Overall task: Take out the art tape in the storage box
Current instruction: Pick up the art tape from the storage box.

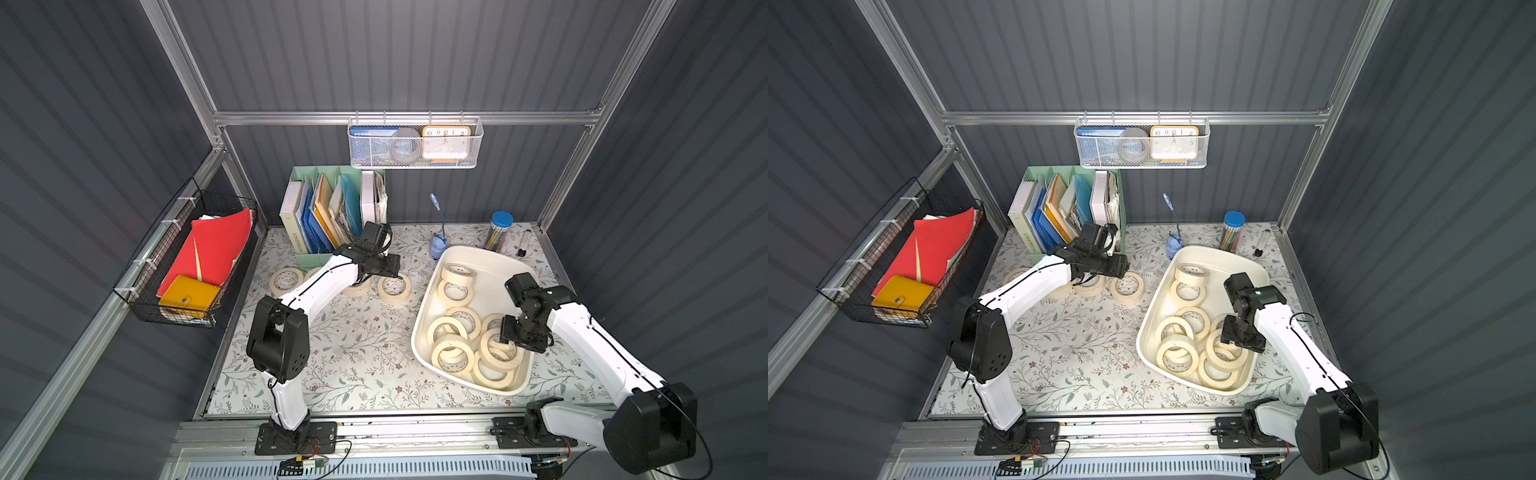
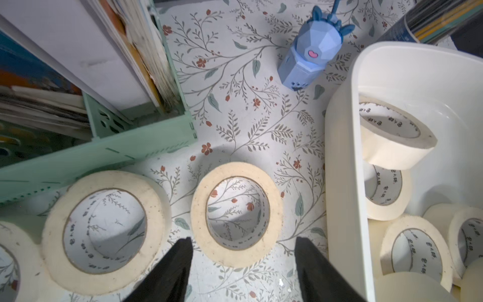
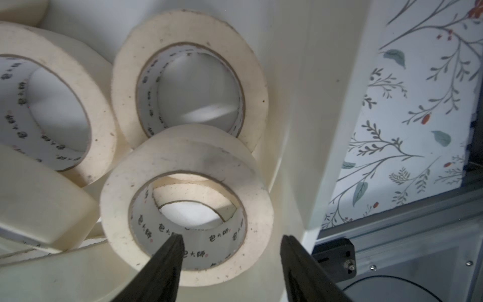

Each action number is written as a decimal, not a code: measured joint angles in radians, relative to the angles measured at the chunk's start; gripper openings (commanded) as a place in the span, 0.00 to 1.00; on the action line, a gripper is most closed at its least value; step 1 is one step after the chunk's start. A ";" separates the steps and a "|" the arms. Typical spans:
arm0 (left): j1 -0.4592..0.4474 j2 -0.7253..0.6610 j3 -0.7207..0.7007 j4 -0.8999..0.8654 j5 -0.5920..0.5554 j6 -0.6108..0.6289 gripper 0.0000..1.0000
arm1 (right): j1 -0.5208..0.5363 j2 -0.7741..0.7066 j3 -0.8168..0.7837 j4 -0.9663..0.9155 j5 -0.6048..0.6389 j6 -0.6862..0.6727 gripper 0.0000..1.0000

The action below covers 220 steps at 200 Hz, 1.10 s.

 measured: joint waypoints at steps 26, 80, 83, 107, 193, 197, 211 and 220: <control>-0.003 -0.018 -0.042 0.001 0.000 -0.013 0.68 | -0.032 0.051 -0.035 0.063 -0.008 -0.001 0.66; -0.003 -0.055 -0.065 0.003 0.000 -0.035 0.68 | -0.056 0.095 -0.083 0.140 -0.020 -0.027 0.33; -0.003 -0.057 -0.066 0.003 0.000 -0.036 0.69 | -0.056 0.094 -0.084 0.139 -0.018 -0.022 0.30; -0.006 -0.084 -0.066 0.000 0.000 -0.040 0.69 | -0.055 0.068 -0.083 0.140 -0.020 -0.023 0.12; -0.103 -0.130 0.030 -0.053 0.015 -0.041 0.70 | 0.101 0.201 0.381 0.058 0.013 -0.038 0.00; -0.108 -0.130 0.034 -0.055 0.018 -0.041 0.71 | 0.114 0.224 0.406 0.060 0.013 -0.038 0.00; -0.128 -0.130 0.042 -0.060 0.026 -0.045 0.71 | 0.162 0.312 0.488 0.072 0.013 -0.039 0.00; -0.140 -0.130 0.047 -0.064 0.031 -0.048 0.71 | 0.187 0.364 0.531 0.081 0.013 -0.039 0.00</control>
